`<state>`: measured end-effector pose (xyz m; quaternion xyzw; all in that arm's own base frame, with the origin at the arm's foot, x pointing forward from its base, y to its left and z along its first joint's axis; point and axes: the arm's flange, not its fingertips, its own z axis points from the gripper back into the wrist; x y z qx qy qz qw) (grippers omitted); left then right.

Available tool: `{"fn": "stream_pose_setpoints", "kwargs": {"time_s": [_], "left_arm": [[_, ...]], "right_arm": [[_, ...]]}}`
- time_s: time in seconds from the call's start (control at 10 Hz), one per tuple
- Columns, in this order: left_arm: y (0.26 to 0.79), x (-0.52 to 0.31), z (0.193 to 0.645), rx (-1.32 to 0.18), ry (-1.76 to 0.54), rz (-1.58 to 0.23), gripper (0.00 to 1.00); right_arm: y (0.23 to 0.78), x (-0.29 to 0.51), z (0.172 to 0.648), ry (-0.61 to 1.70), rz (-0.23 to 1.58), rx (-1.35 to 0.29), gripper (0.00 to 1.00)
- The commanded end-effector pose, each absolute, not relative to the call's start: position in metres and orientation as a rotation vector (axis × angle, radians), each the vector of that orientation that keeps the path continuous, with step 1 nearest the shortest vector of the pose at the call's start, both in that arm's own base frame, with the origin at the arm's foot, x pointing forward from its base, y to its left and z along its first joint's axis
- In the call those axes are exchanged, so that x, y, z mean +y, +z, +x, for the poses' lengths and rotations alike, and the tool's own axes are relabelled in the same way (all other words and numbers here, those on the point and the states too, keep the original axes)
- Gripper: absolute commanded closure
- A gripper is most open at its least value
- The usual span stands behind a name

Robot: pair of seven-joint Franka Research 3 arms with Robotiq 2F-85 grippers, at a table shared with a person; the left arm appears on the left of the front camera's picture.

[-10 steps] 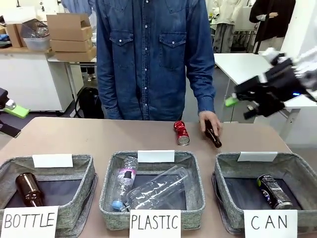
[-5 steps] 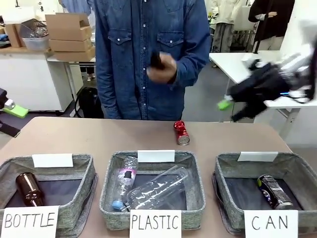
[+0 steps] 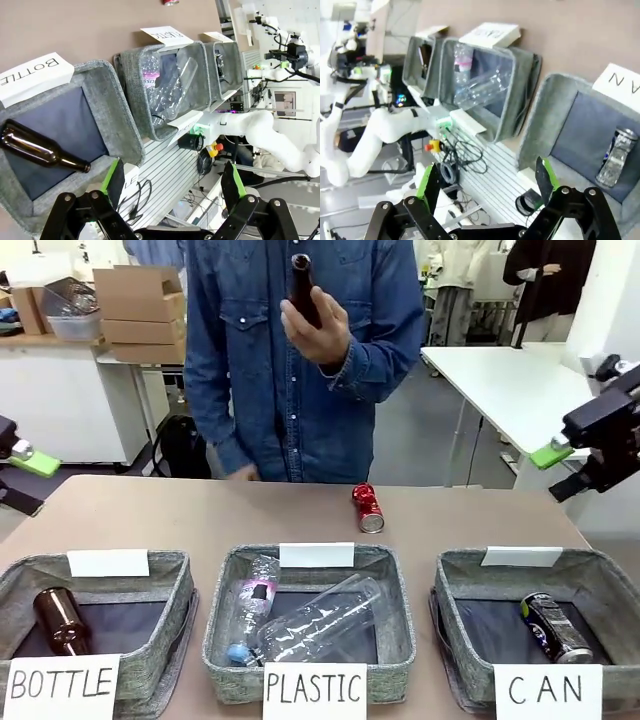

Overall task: Sort the can waste into the basket.
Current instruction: Pick up the can waste from the table and place it in the right Fabric basket.

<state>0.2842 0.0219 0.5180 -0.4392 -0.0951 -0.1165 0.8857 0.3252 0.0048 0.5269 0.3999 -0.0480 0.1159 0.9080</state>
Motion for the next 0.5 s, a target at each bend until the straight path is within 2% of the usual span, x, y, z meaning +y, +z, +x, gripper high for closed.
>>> {"fn": "stream_pose_setpoints", "kwargs": {"time_s": [0.0, 0.1, 0.3, 0.4], "left_arm": [[0.517, 0.022, 0.282, -0.189, -0.238, -0.913, 0.0], [0.517, 0.022, 0.282, -0.189, -0.238, -0.913, 0.0], [0.517, 0.022, 0.282, -0.189, -0.238, -0.913, 0.0], [0.517, 0.022, 0.282, -0.189, -0.238, -0.913, 0.0]], "right_arm": [[0.515, 0.043, 0.355, 0.227, 0.797, -0.205, 0.0], [0.508, 0.069, 0.375, 0.224, 0.746, -0.248, 0.0], [0.499, 0.101, 0.41, 0.257, 0.739, -0.209, 0.0], [0.503, 0.089, 0.406, 0.225, 0.744, -0.221, 0.0]]}}
